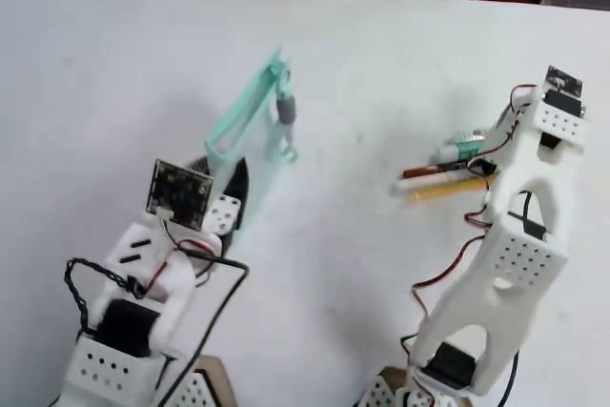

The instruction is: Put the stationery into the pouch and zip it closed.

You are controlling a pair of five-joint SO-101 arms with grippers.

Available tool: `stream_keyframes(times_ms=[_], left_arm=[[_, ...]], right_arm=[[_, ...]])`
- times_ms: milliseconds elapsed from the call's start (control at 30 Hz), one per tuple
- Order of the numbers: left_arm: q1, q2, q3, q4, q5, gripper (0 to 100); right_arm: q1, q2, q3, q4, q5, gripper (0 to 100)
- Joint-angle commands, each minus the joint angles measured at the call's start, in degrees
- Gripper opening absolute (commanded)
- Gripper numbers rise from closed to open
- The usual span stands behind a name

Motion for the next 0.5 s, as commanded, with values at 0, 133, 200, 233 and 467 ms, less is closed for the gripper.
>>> stream_keyframes(times_ms=[0,133,200,233,467], left_arm=[[0.66,0.22,1.93,-1.05,0.18,8],[0.66,0.04,4.57,-4.48,0.18,8],[0.66,0.04,4.75,-4.57,0.18,8],[0.66,0.04,4.75,-4.57,0.18,8],[0.66,0.04,4.84,-4.92,0.18,8]], right_arm=[[0.57,-0.13,-0.88,0.92,-0.44,18.7],[0.57,0.40,-0.79,1.01,-1.93,18.7],[0.31,0.40,-0.62,1.27,-3.78,18.7],[0.22,0.40,-0.62,1.27,-4.31,18.7],[0.13,0.48,-0.35,1.36,-7.30,18.7]])
